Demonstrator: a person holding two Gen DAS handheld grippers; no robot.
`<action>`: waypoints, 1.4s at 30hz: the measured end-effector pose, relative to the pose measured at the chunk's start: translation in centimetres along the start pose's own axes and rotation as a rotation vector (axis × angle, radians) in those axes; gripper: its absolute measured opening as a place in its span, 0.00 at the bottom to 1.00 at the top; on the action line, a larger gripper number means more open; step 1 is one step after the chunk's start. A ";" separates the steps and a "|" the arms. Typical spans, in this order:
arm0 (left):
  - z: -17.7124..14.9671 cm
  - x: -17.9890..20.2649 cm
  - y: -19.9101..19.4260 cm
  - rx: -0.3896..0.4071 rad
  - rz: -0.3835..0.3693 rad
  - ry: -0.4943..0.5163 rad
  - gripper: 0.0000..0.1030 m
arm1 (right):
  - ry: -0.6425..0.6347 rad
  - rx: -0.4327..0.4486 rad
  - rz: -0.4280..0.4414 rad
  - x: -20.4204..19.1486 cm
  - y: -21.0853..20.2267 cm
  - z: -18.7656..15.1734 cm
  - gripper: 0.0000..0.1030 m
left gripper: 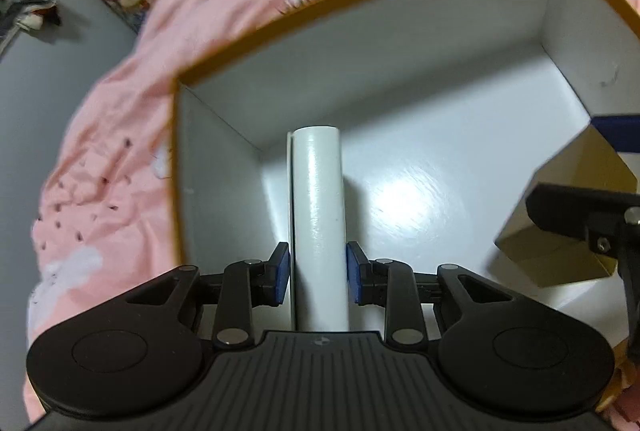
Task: Organize objects
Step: 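Carry the white box and gold box over the orange box and lower them inside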
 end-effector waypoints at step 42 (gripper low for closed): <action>-3.9 -10.6 -3.0 0.330 -0.332 -0.582 0.39 | 0.122 -0.158 -0.061 -4.8 6.8 -0.6 0.60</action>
Point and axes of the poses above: each gripper's, at about its wrist camera, not at the fingertips, and y roughly the way its jaws point, x to its right, z to its top, the point moved 10 cm from there along y, roughly the way its jaws point, and after that the axes turned 12 degrees about y, right-handed, at the moved point
